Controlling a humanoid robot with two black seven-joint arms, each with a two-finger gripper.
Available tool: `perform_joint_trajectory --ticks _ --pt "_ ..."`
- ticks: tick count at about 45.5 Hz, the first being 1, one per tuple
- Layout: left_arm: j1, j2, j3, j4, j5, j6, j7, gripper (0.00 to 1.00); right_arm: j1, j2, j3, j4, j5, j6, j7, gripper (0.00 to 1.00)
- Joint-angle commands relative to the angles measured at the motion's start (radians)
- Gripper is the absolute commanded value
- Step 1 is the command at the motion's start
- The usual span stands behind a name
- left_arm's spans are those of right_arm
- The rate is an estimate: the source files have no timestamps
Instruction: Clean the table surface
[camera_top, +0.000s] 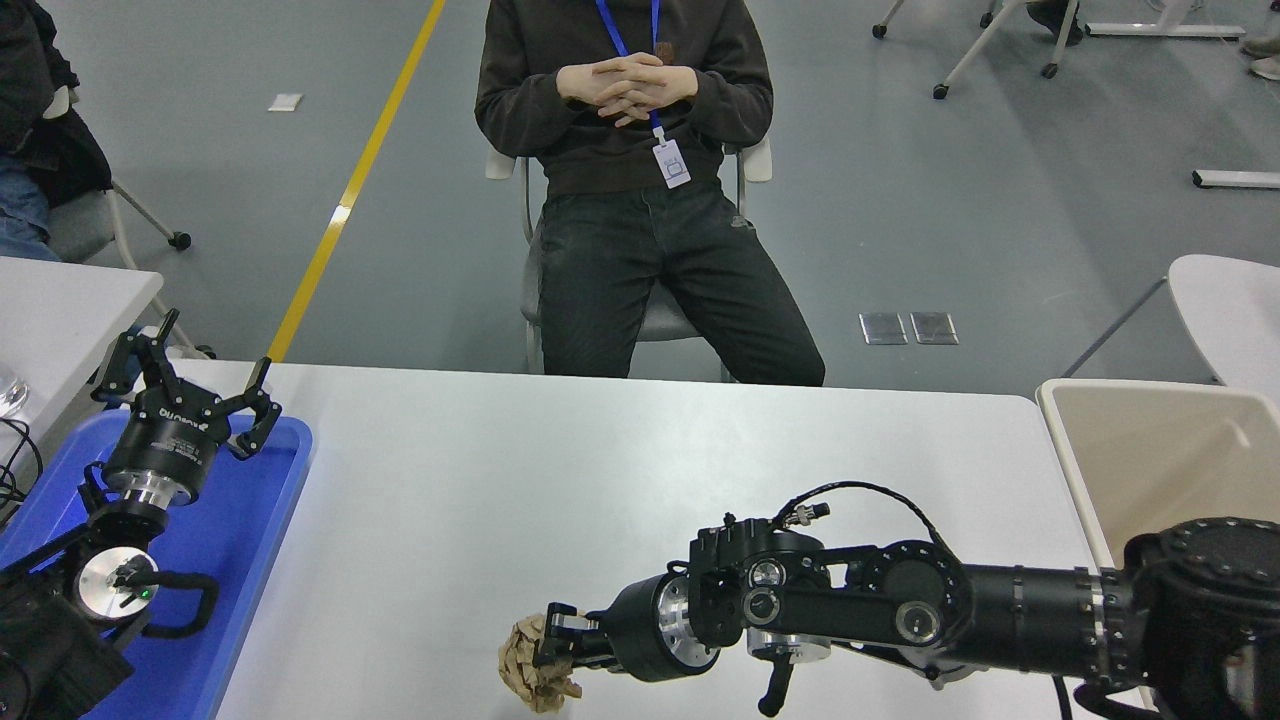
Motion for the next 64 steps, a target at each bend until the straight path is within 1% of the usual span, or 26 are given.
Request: perform_joint_trajectory --ticks 1,10,12,18,23,27,33,39,44,46,55,61,64 --pt "0.0 0.0 0.0 0.0 0.001 0.0 0.0 1.0 0.132 -0.16 0.051 0.132 0.109 0.026 -0.001 0.0" --pt "0.0 0.0 0.0 0.0 0.001 0.0 0.0 1.0 0.247 -0.307 0.08 0.204 0.23 0.065 -0.001 0.0" --pt "0.0 0.0 0.0 0.0 -0.001 0.0 -0.001 1.0 0.294 -0.347 0.08 0.211 0.269 0.082 -0.003 0.0" --pt "0.0 0.0 0.0 0.0 -0.001 0.0 0.0 1.0 0.359 -0.443 0.082 0.217 0.287 0.119 -0.001 0.0" --pt "0.0 0.0 0.0 0.0 -0.001 0.0 -0.001 1.0 0.37 -0.534 0.111 0.215 0.289 0.168 -0.001 0.0" --pt "0.0 0.0 0.0 0.0 -0.001 0.0 -0.001 1.0 0.36 -0.617 0.141 0.215 0.287 0.219 -0.001 0.0" --pt "0.0 0.0 0.0 0.0 -0.001 0.0 -0.001 1.0 0.35 -0.746 0.144 0.214 0.287 0.259 0.005 0.0" --pt "0.0 0.0 0.0 0.0 -0.001 0.0 -0.001 1.0 0.33 -0.887 0.147 0.208 0.289 0.28 0.011 0.0" --pt "0.0 0.0 0.0 0.0 -0.001 0.0 -0.001 1.0 0.299 -0.979 0.164 0.201 0.289 0.282 0.018 0.0" --pt "0.0 0.0 0.0 0.0 -0.001 0.0 -0.001 1.0 0.276 -1.042 0.175 0.201 0.296 0.282 0.038 0.0" --pt "0.0 0.0 0.0 0.0 -0.001 0.0 -0.001 1.0 0.206 -1.194 0.175 0.188 0.327 0.282 0.13 0.0" --pt "0.0 0.0 0.0 0.0 -0.001 0.002 -0.001 1.0 0.152 -1.269 0.163 0.157 0.353 0.282 0.19 0.0" --pt "0.0 0.0 0.001 0.0 -0.001 0.0 -0.001 1.0 0.114 -1.281 0.16 0.122 0.355 0.282 0.224 0.0"
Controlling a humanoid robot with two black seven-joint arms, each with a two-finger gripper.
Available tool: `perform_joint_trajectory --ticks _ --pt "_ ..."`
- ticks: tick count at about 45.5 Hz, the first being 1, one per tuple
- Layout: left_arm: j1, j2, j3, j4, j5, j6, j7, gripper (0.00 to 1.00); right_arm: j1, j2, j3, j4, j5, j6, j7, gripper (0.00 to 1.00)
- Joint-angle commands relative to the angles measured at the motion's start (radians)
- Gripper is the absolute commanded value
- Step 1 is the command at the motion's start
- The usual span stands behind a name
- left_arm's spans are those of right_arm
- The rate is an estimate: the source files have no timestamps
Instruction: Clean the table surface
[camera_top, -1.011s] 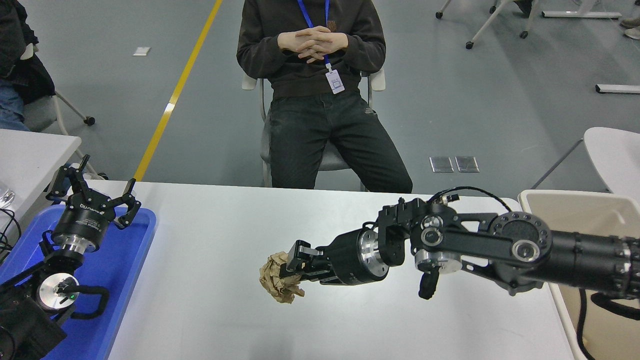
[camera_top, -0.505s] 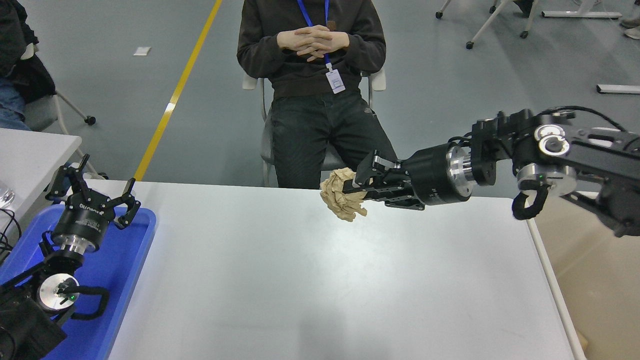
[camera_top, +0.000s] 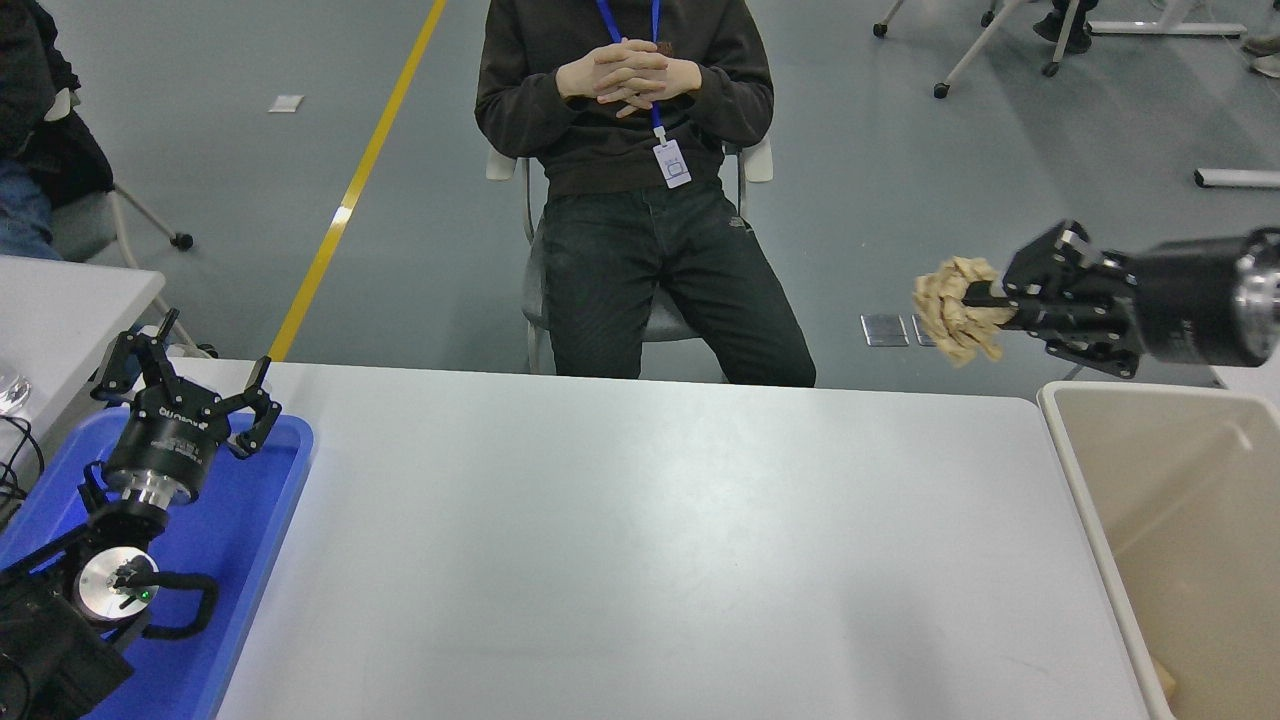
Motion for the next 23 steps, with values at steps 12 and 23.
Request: perform_joint_trajectory --ticks 12,23 --pt "0.0 0.0 0.002 0.0 0.0 0.001 0.0 1.0 -0.267 -0.139 -0.009 -0.246 0.074 0.003 0.261 0.0" --pt "0.0 0.0 0.002 0.0 0.0 0.001 0.0 1.0 -0.385 -0.07 -0.008 -0.481 0.159 0.005 0.344 0.0"
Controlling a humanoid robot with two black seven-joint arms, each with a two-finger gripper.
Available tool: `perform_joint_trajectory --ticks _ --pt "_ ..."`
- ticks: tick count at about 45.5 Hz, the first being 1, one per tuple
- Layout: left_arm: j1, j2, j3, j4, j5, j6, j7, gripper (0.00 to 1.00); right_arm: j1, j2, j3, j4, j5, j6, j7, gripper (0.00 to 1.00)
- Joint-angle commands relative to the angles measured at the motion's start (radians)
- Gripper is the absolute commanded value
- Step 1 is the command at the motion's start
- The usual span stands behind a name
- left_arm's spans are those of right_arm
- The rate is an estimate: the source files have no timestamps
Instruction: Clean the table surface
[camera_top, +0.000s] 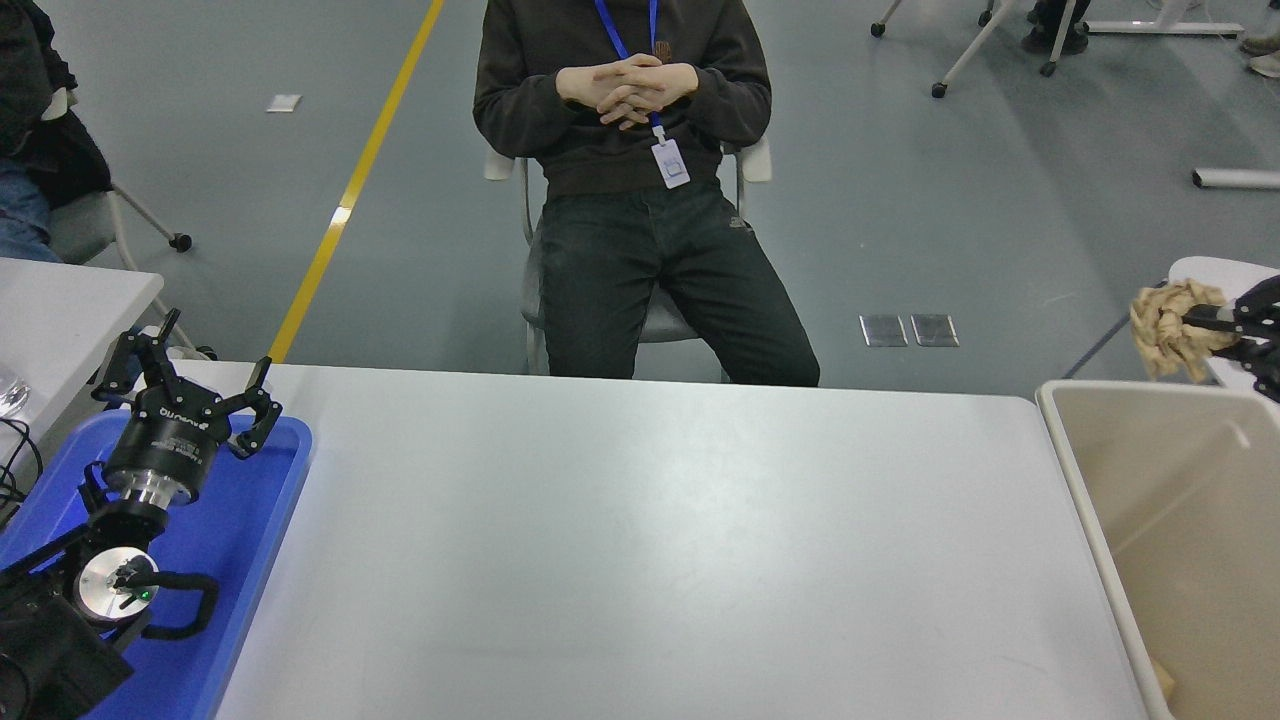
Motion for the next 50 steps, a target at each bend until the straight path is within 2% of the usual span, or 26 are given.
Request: perform_joint_trajectory --ticks 1,11,23,30,50 --pt "0.0 0.0 0.0 0.0 0.0 -0.002 0.0 1.0 -0.133 0.057 0.001 -0.235 0.065 0.001 0.099 0.0" --pt "0.0 0.0 0.0 0.0 0.0 0.0 0.0 1.0 -0.235 0.153 0.002 -0.421 0.133 -0.002 0.106 0.0" --pt "0.0 0.0 0.0 0.0 0.0 0.0 0.002 1.0 -0.355 0.356 0.021 -0.686 0.145 -0.005 0.106 0.0" --pt "0.0 0.0 0.0 0.0 0.0 0.0 0.002 1.0 -0.373 0.509 0.022 -0.884 0.147 0.0 0.106 0.0" --pt "0.0 0.0 0.0 0.0 0.0 0.0 0.0 1.0 -0.398 0.793 0.001 -1.275 0.144 -0.019 0.1 0.0"
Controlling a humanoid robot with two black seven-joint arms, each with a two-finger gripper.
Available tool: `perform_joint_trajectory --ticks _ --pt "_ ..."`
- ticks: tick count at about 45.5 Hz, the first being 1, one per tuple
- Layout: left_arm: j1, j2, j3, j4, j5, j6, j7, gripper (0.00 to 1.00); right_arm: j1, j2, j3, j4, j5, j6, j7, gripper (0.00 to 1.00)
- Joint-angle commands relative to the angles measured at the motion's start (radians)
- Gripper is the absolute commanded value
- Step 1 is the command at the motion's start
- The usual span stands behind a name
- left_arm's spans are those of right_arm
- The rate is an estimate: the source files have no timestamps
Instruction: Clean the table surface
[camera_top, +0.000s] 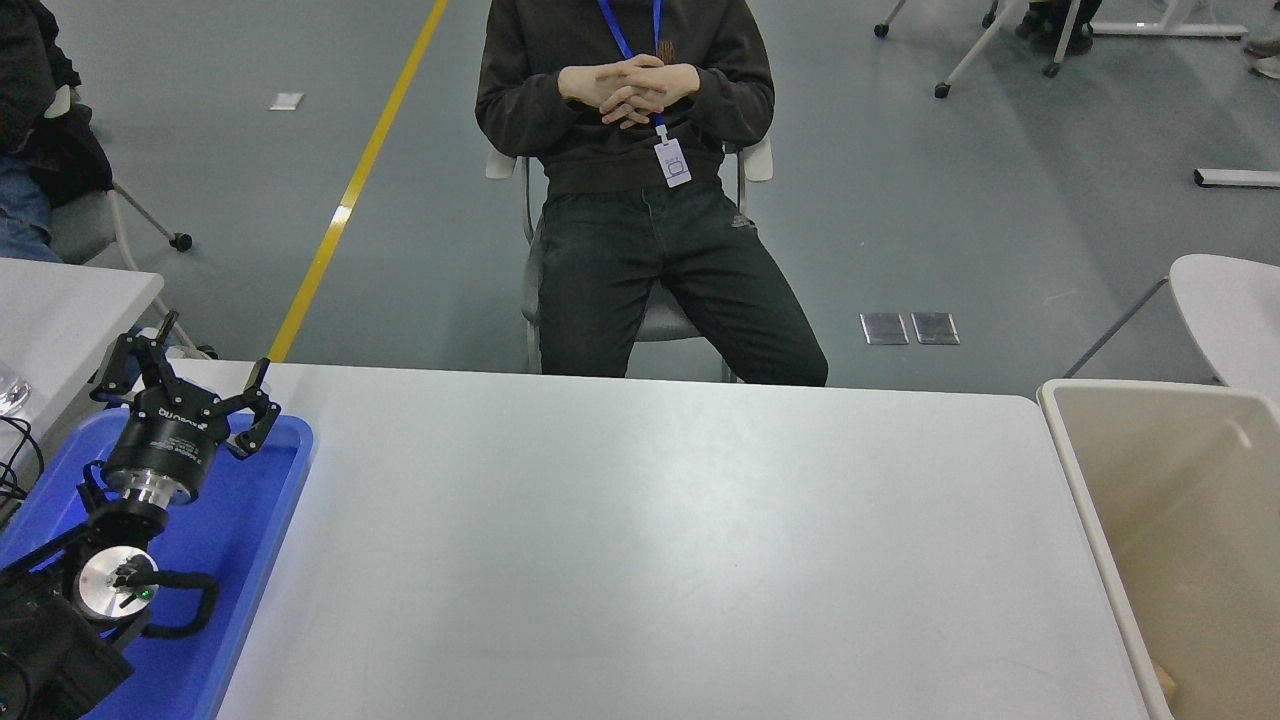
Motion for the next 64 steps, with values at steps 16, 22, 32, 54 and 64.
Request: perform_joint_trajectory --ticks 16,22,32,54,64 --pt "0.0 0.0 -0.002 0.0 0.0 0.0 0.001 1.0 0.002 0.275 -0.013 -0.262 0.0 -0.211 -0.009 0.0" --pt "0.0 0.0 -0.002 0.0 0.0 0.0 -0.001 1.0 0.025 0.292 -0.014 -0.262 0.0 -0.221 -0.009 0.0" --pt "0.0 0.0 0.0 0.0 0.0 0.0 0.001 1.0 0.047 0.304 -0.018 -0.26 -0.006 -0.26 -0.01 0.0" --pt "0.0 0.0 -0.002 0.0 0.0 0.0 0.001 1.0 0.065 0.297 -0.103 -0.266 -0.011 -0.263 -0.009 1.0" --pt "0.0 0.0 -0.002 0.0 0.0 0.0 0.001 1.0 0.08 0.303 -0.094 -0.266 0.001 -0.263 -0.004 1.0"
